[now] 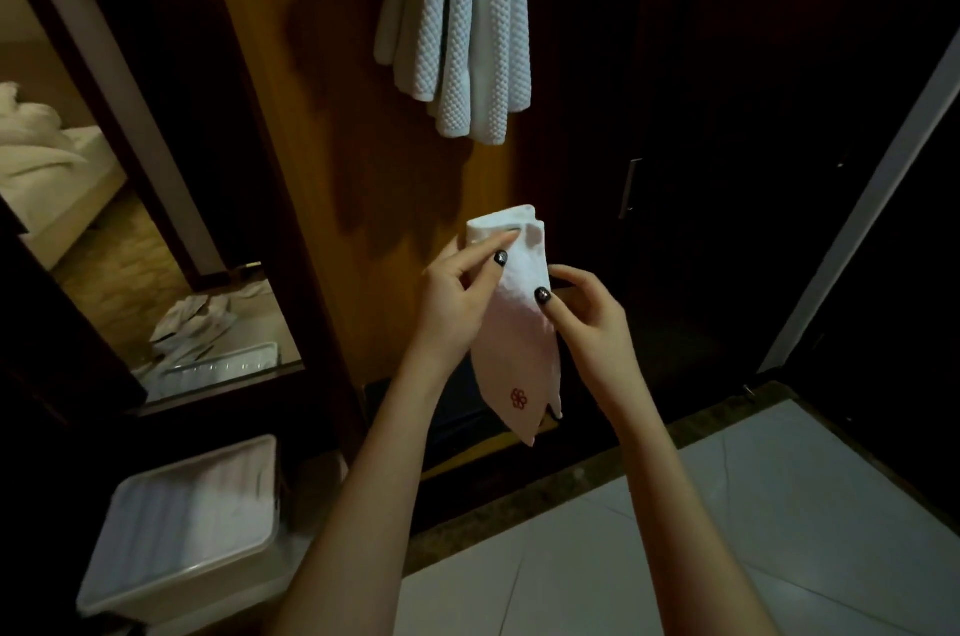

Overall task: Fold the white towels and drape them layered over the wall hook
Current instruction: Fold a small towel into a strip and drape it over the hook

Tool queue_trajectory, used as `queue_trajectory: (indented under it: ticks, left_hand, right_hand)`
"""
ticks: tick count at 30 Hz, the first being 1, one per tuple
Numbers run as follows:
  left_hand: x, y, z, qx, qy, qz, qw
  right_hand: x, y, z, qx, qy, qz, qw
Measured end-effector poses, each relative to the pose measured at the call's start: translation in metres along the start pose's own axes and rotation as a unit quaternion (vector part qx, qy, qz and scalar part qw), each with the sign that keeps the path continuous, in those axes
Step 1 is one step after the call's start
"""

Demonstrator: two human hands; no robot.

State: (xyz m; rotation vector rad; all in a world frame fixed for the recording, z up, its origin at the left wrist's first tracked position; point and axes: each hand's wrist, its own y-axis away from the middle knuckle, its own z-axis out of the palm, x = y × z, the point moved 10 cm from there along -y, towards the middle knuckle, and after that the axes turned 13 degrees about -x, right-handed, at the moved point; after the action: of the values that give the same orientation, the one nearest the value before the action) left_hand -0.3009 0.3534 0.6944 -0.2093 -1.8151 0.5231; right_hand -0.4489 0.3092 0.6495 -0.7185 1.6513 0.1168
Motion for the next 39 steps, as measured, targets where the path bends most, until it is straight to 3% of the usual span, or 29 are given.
queue_trajectory:
  ticks: [11, 17, 23, 27, 33, 39]
  left_hand:
    - [-0.026, -0.002, 0.012, -0.026, -0.007, -0.025, 0.999]
    - [-0.036, 0.010, 0.010, -0.004, 0.035, -0.033, 0.999]
    - [-0.054, 0.012, 0.008, -0.011, 0.084, -0.064, 0.994]
    - [-0.048, 0.013, 0.009, 0.006, 0.093, -0.051, 0.994]
    - [-0.051, 0.025, 0.016, 0.030, 0.093, -0.066, 0.993]
    - [-0.078, 0.028, 0.016, 0.020, 0.174, -0.116, 0.978]
  right_hand:
    - [-0.009, -0.026, 0.021, -0.040, -0.101, 0.008, 0.994]
    - [0.006, -0.026, 0.011, 0.063, -0.103, 0.010, 0.993]
    - [0.011, -0.034, 0.029, -0.015, -0.136, 0.023, 0.990]
    - [0.011, -0.035, 0.035, -0.023, -0.149, 0.011, 0.989]
    - [0.005, -0.029, 0.009, 0.135, -0.049, -0.018, 0.989]
    - [0.019, -0.038, 0.034, -0.009, -0.158, 0.034, 0.987]
